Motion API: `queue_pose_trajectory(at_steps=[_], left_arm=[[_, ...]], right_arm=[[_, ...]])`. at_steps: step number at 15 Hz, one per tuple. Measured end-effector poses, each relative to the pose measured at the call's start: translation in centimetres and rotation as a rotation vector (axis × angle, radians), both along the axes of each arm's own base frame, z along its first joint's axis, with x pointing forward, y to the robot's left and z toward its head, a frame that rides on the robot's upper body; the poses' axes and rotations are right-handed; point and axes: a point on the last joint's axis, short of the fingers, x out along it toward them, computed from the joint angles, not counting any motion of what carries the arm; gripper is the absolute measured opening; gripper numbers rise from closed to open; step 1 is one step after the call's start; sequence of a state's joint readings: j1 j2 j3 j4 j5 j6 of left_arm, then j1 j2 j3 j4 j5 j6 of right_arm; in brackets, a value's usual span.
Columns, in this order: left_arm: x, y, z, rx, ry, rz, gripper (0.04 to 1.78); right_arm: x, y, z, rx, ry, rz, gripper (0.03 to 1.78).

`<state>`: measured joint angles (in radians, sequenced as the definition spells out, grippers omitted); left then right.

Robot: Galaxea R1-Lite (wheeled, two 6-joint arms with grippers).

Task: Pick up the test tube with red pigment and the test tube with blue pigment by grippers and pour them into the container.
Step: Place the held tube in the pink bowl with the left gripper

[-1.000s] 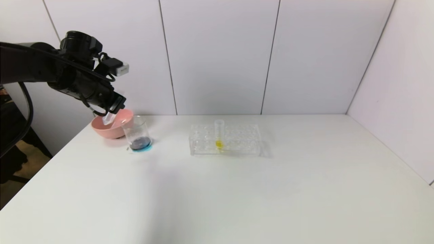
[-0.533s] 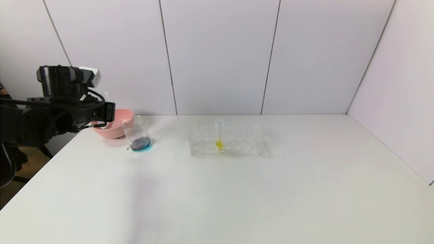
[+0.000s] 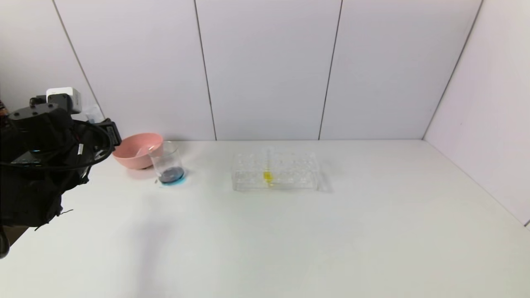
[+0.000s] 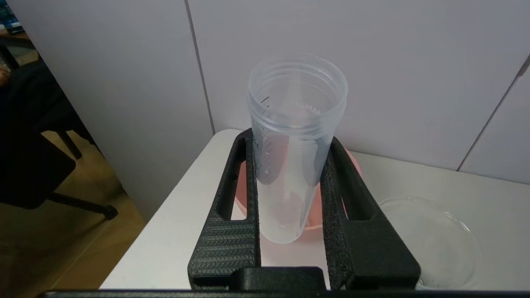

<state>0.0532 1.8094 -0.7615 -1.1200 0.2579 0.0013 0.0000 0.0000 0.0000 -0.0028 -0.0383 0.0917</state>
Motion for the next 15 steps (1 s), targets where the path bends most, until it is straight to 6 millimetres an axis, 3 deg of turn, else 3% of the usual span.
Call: queue_pose_trajectory(at_steps=[8, 12, 15], left_arm=[[9.1, 1.4, -2.0, -0.049, 0.054, -0.006, 0.44], [10.8, 1.5, -3.3, -0.054, 0.081, -0.005, 0.44], [11.0, 1.5, -3.7, -0.056, 0.084, -0.005, 0.56]], right_arm=[[0.0, 0.0, 0.0, 0.000, 0.000, 0.000, 1.77], [0.0, 0.0, 0.0, 0.000, 0.000, 0.000, 1.77], [0.0, 0.0, 0.0, 0.000, 0.000, 0.000, 1.77]])
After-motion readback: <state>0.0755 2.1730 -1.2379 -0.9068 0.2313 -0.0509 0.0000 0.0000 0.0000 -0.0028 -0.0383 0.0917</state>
